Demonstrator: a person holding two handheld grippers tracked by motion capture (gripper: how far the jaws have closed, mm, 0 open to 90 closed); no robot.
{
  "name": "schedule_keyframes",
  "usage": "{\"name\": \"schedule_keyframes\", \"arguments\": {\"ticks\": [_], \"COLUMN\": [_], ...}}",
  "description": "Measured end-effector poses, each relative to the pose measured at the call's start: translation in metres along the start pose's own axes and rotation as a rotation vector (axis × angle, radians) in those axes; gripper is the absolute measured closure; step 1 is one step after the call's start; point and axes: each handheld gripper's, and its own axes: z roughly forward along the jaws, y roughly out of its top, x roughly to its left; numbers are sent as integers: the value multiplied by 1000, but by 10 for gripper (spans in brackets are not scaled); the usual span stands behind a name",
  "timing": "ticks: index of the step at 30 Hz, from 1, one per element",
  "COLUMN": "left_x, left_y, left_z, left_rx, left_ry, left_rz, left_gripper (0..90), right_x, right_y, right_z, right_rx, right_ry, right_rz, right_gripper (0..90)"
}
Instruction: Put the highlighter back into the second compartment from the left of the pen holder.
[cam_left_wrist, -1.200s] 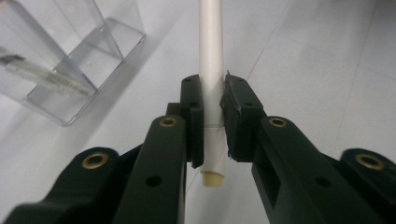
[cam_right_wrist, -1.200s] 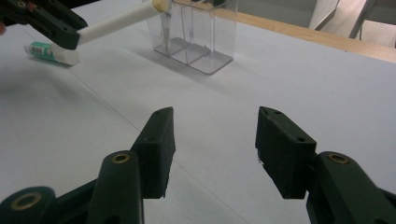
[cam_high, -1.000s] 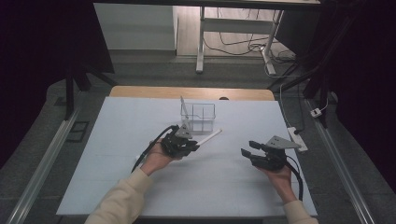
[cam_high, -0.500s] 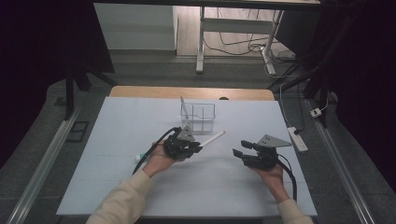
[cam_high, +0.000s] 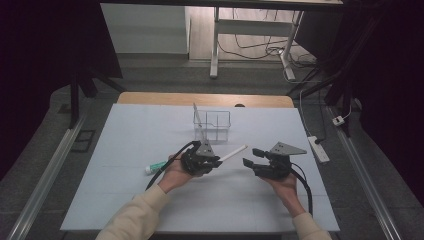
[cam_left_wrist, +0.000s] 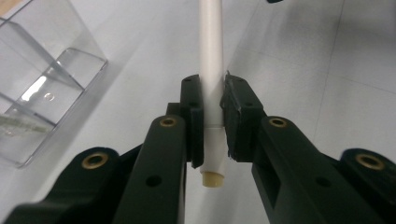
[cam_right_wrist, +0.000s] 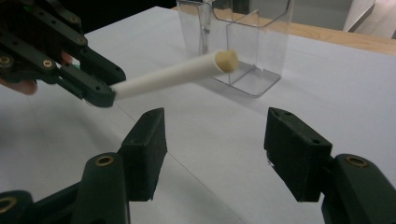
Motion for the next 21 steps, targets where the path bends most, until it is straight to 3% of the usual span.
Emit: {"name": "schedule_keyframes", "arguments": {"ticks": [11, 21], "left_x": [-7, -12], "left_y": [2, 3], "left_z": [7, 13], "left_rx": [7, 35], "left_ry": [-1, 32], "left_rz": [30, 46], "left_gripper": [790, 789], "right_x": [6, 4], "right_y": [5, 8], "right_z": [12, 11], "right_rx": [-26, -75], "right_ry": [28, 45], "right_rz": [27, 71], "right_gripper": [396, 534]}}
